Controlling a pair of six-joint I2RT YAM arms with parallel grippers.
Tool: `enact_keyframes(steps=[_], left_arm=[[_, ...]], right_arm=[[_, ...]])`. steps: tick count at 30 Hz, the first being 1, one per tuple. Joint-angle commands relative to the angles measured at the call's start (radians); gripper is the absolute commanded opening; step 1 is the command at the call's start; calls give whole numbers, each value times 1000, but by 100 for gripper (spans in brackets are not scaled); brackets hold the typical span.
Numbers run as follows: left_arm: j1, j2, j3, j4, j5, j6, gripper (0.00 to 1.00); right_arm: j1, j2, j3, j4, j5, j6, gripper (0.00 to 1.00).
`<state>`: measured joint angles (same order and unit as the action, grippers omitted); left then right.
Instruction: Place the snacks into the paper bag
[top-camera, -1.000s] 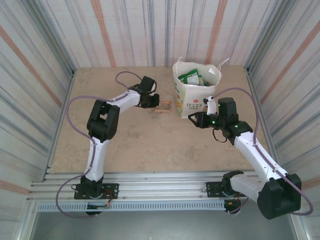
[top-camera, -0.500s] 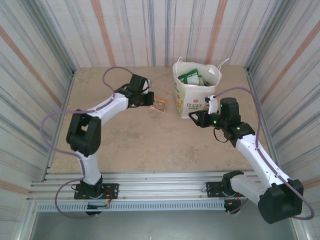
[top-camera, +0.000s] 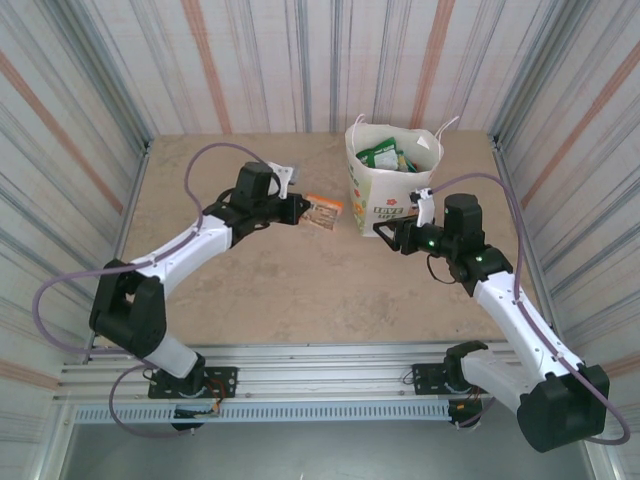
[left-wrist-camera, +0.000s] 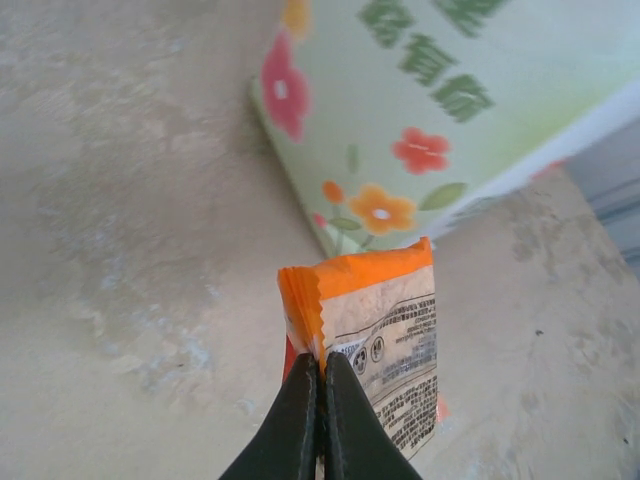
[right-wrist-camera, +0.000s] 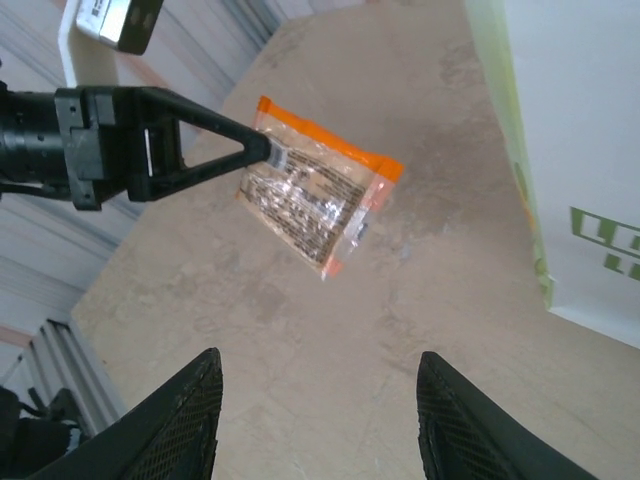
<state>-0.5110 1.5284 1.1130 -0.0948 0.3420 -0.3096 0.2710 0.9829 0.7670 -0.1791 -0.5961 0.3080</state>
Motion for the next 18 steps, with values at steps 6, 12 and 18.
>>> enact_keyframes(steps=[6,12,18], left_arm=[[-28,-122,-114,170,90,59,0],[-49,-181,-165,264,139,73,0],[-69,-205,-160,274,179,114,0]], right_arm=[[8,31,58,70,-125,38,54],[8,34,71,111,-181,60,54],[8,52,89,120,-211,72,55]])
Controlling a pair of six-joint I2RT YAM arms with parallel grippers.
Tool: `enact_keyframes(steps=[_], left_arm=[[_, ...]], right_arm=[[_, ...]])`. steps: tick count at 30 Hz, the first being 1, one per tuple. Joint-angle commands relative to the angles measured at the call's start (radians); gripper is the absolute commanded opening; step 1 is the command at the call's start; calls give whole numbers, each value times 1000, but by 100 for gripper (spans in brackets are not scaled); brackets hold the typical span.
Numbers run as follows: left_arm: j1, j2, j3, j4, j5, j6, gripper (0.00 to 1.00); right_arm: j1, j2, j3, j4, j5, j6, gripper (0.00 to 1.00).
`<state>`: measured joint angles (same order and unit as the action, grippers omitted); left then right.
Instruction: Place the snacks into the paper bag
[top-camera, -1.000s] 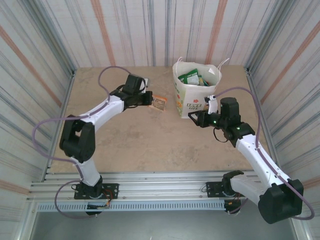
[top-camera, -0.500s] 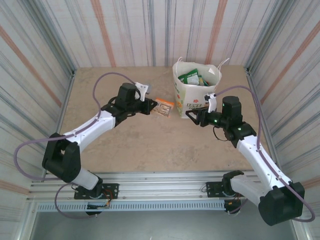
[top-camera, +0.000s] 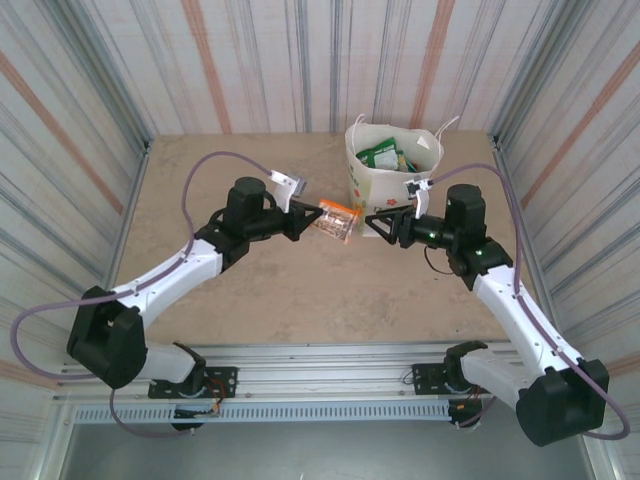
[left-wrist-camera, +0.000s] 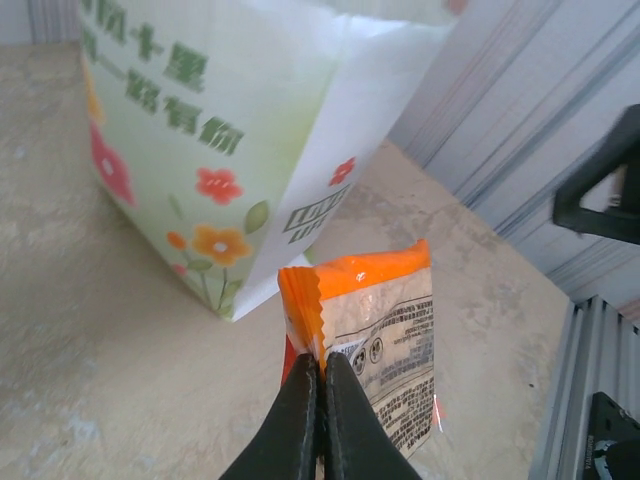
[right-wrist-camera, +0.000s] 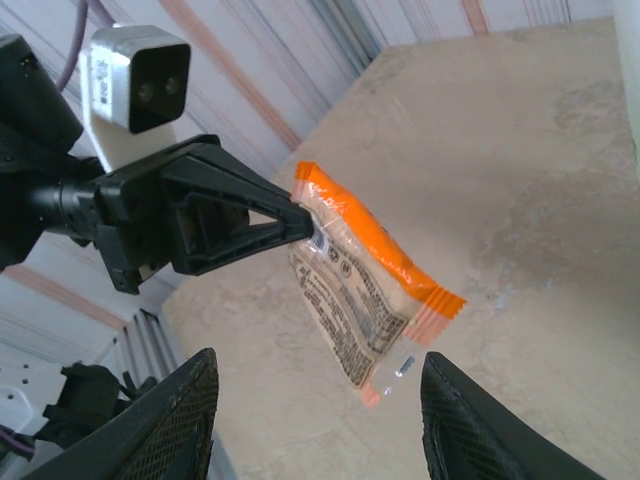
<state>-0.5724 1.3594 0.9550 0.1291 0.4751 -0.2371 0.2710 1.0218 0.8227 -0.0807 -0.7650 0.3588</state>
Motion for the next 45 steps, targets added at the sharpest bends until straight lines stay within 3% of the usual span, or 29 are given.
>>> enact_keyframes(steps=[1,23,30,36,39,42,45], left_arm=[[-9,-38,-2,53,50,42,0],[-58,4,29,171,104,14,0],[-58,3,27,198,108,10,0],[-58,8,28,241,102,-5,0],[-59,19,36,263,105,-17,0],[-60,30,34,294,111,-36,0],[-61,35,37,294,109,-39,0]], right_arm=[[9,14,33,27,-48,23,55],[13,43,65,21,-74,28,56],[11,9,59,-33,59,7,57],[13,45,72,-26,-50,16,56],[17,79,83,-9,-115,37,40],[20,100,90,-7,-113,41,34],[20,94,88,1,-98,36,15]])
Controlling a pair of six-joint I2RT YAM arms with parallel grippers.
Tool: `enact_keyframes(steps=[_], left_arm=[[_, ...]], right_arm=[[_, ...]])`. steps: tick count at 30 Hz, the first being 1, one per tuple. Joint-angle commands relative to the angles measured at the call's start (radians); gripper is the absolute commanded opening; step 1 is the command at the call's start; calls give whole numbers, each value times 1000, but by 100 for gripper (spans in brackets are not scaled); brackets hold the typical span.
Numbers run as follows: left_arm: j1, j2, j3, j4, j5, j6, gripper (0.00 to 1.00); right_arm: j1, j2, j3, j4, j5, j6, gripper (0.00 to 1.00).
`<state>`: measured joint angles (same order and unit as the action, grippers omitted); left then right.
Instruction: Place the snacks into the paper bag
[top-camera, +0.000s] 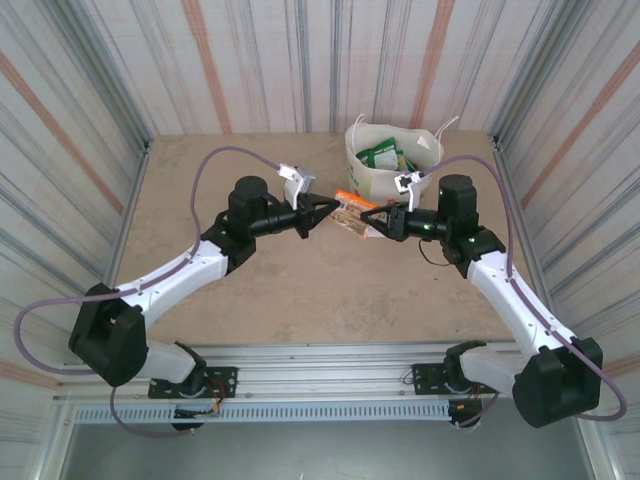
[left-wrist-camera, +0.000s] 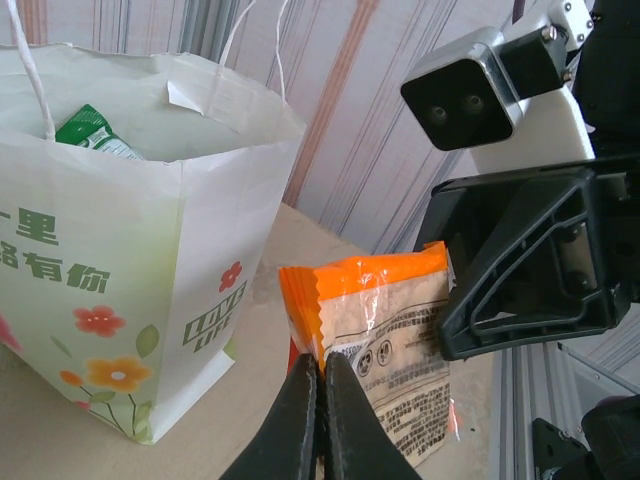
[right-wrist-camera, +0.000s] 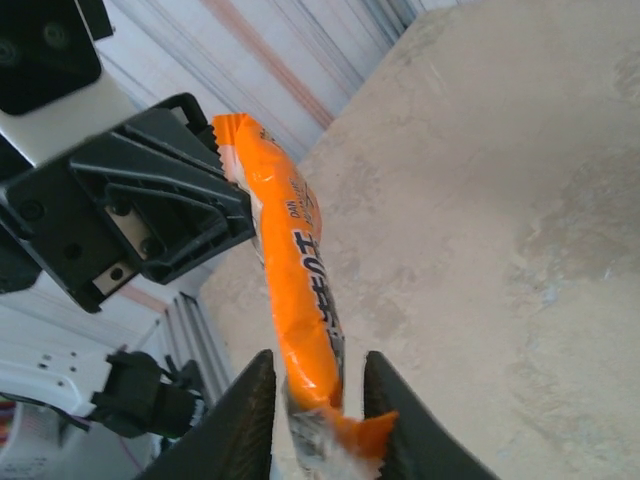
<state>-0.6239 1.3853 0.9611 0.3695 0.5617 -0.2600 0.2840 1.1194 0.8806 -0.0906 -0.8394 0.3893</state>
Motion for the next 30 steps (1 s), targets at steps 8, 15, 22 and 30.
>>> enact_keyframes(steps=[8,15,22,30], left_arm=[[-9,-6,46,-26,-57,17,28],[-10,-30,76,-161,-244,37,51],[-9,-6,131,-240,-342,58,54],[-10,78,253,-292,-387,102,54]], right_arm=[[-33,-46,73,-39,70,-31,5],[-178,12,252,-134,150,-54,5],[-230,180,482,-310,265,-51,5],[-227,339,645,-436,326,-45,5]])
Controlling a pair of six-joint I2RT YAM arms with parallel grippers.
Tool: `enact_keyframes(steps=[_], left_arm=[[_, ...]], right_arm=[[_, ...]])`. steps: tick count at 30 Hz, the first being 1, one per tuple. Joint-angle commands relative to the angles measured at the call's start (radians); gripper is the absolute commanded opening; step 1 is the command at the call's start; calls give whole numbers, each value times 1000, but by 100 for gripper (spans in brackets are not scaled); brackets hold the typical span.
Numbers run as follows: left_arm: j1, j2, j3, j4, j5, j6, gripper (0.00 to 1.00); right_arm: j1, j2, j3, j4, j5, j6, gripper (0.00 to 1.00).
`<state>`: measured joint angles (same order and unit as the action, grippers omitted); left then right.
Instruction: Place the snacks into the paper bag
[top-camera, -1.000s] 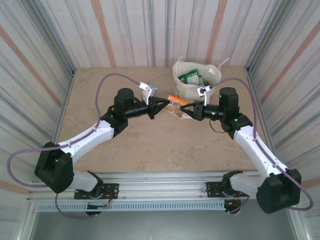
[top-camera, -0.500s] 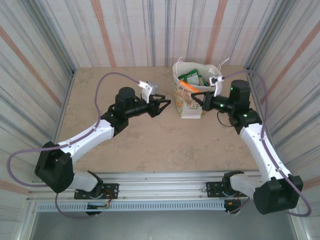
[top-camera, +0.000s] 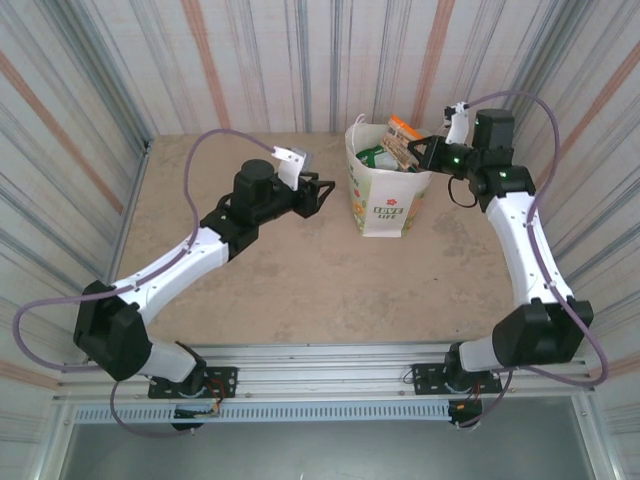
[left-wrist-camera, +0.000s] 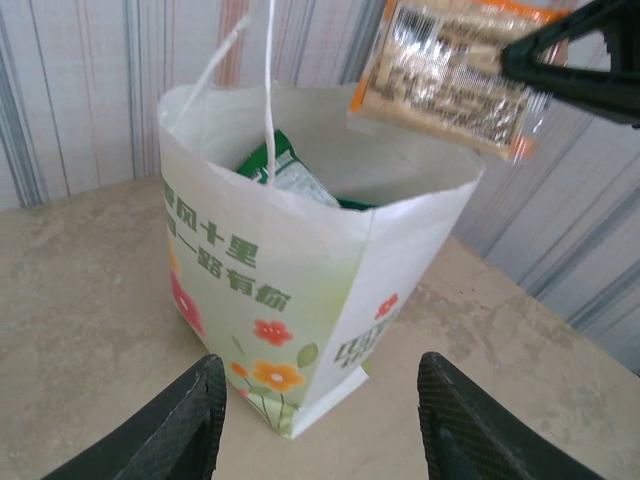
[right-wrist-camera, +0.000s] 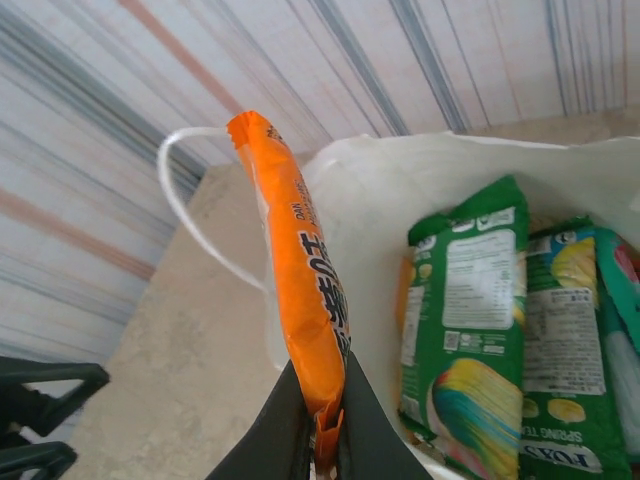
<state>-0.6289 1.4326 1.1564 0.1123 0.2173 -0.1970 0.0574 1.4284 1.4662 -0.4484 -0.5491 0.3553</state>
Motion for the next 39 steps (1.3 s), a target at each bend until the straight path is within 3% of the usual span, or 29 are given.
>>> enact_keyframes(steps=[1,21,23,27,28,39], left_arm=[[-5,45,77,-41,-42,45,54],[-5,247,328,-41,-6,39,57],[-5,263,342,-27,-7,37,57],[-5,310,404,-27,-4,39,59],[-5,324,423,-34,-7,37,59],[-4,499,637,-96,-15,1,57]], right_arm=[[2,48,75,-90,40,-15,6],[77,273,251,-189,67,-59,8],[82,299,282,-212,60,-64,11],[87,301,321,-252,123,-82,43],[85,292,321,-251,138,-87,47],[-5,95,257,-233,233,-133,54]])
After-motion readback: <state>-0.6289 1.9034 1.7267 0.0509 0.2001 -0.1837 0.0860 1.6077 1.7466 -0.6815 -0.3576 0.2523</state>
